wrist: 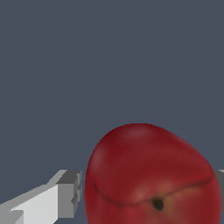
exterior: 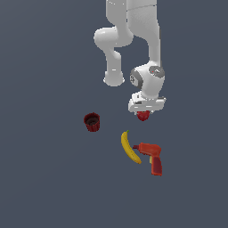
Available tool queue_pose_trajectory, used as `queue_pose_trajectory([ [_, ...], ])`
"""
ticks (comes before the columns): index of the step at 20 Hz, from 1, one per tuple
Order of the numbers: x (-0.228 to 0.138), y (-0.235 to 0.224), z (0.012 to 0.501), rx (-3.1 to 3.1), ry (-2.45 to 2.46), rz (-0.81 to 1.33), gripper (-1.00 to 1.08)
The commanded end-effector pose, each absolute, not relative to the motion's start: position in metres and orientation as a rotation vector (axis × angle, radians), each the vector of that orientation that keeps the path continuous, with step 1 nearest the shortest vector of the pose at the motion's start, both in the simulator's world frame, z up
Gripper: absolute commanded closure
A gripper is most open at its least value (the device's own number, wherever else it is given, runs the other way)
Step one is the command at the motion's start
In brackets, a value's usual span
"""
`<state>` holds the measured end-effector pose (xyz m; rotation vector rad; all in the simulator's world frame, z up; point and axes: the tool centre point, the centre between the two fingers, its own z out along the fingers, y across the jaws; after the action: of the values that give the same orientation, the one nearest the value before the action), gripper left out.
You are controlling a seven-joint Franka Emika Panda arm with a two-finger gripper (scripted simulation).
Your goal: Pick up a designated object from a clutter of objects.
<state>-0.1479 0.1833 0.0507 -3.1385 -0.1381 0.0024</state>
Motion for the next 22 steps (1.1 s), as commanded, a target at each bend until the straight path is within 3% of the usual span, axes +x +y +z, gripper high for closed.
queue_pose_trajectory([
  [1,-0.147,0.183,0.047,-3.138,-0.138,0.001,-0.92],
  [3,-0.147,0.184,0.046,-3.138,-0.138,0.001,-0.92],
  [4,-0.147,0.184,0.046,-3.138,-0.138,0.001,1.08],
  [22,-0.141,0.176,0.060,-3.139,-0.139,-0.001,1.08],
])
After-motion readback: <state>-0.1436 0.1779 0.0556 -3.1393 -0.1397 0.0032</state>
